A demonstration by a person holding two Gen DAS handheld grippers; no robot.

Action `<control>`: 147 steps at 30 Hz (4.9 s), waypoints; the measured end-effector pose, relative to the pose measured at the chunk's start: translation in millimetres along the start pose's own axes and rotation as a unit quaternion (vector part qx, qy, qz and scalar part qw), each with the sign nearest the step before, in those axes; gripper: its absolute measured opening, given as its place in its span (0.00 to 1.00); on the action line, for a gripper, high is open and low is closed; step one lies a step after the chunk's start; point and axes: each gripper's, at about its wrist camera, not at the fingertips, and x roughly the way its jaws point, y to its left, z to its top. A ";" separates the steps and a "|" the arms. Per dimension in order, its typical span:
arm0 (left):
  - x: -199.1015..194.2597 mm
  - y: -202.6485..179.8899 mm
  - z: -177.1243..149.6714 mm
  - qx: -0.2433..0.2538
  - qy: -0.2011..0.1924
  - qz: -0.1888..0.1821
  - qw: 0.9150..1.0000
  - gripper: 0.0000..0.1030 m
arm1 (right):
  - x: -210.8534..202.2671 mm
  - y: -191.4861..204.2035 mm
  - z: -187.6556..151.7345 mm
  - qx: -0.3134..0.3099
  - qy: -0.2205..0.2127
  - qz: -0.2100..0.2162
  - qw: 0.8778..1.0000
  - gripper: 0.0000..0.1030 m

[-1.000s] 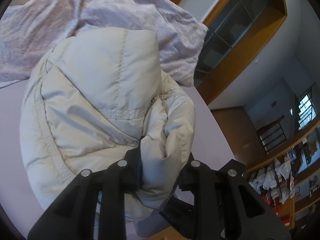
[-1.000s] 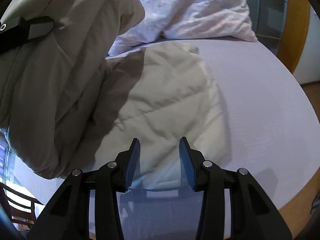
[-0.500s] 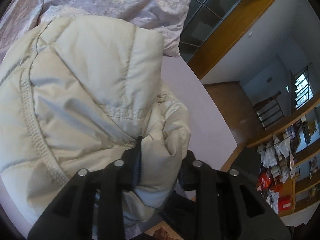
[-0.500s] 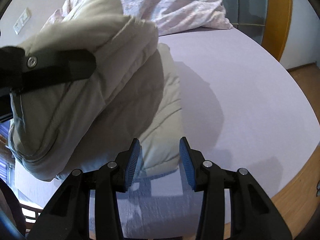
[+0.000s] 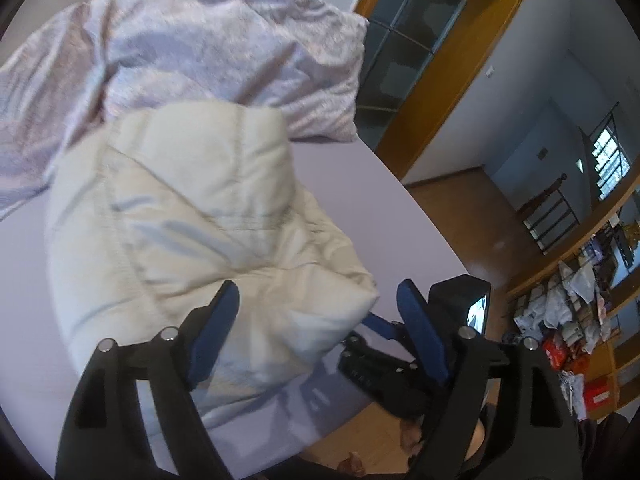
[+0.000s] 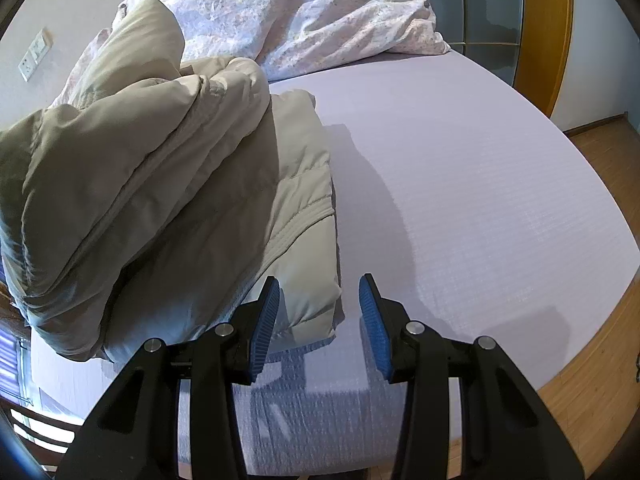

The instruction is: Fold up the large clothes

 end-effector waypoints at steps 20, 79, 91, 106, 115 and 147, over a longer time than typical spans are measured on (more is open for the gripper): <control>-2.8 142.4 2.1 -0.126 -0.009 0.121 0.985 0.82 | -8.3 -7.9 -7.4 0.007 0.005 -0.022 1.000 0.43; 46.2 121.1 32.6 -0.098 -0.023 0.132 0.986 0.84 | 46.9 37.4 100.9 -0.035 -0.007 0.048 0.998 0.32; 76.3 132.9 29.4 -0.077 -0.022 0.195 0.978 0.95 | 54.7 36.9 96.8 -0.034 -0.013 0.050 0.998 0.32; 98.5 142.5 13.2 -0.080 -0.035 0.215 0.973 0.98 | 59.9 39.7 90.7 -0.056 -0.040 0.037 0.997 0.32; 76.3 135.7 3.4 -0.078 -0.062 0.224 0.969 0.98 | 34.4 59.3 98.7 -0.084 -0.038 -0.004 0.996 0.34; 96.7 143.1 -8.7 -0.069 -0.099 0.208 0.971 0.98 | 69.6 67.5 101.3 -0.087 -0.117 0.019 0.989 0.36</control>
